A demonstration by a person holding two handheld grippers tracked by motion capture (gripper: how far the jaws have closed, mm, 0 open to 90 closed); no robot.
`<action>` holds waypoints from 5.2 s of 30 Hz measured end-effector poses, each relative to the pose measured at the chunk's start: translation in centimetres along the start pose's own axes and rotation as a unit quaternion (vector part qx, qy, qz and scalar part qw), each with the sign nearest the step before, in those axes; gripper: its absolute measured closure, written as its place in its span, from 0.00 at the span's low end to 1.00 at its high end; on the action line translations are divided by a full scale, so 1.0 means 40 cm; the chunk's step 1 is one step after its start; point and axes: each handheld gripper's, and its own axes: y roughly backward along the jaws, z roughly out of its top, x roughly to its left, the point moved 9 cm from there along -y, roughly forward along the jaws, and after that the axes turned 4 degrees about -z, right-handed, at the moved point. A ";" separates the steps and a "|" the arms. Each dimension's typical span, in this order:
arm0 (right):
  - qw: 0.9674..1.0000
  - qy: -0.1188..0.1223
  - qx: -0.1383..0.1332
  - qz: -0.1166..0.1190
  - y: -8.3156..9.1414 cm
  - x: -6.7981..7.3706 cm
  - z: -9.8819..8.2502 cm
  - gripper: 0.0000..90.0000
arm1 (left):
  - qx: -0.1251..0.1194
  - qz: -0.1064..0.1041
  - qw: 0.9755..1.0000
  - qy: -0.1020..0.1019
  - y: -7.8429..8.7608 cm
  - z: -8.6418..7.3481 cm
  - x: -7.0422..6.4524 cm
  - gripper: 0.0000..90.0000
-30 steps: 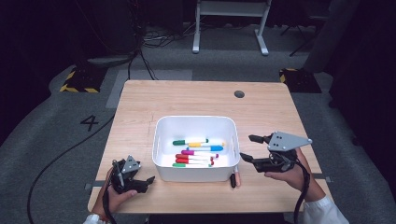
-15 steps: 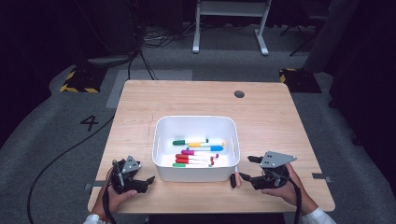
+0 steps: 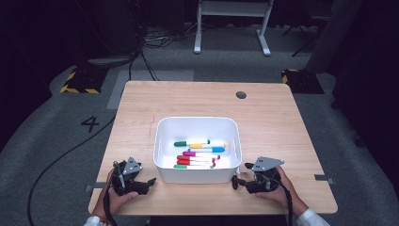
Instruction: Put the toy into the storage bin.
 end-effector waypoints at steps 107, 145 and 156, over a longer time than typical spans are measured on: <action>0.980 0.163 -0.010 0.116 -0.002 0.099 0.423 0.84 | 0.001 -0.001 1.000 0.002 0.000 0.000 -0.001 0.17; 0.988 0.136 -0.046 0.062 0.061 0.063 0.423 0.35 | 0.000 -0.001 1.000 0.002 0.000 0.000 -0.001 0.17; 0.990 0.098 -0.101 0.004 0.189 -0.031 0.388 0.30 | 0.001 0.000 1.000 0.002 0.000 -0.001 -0.001 0.17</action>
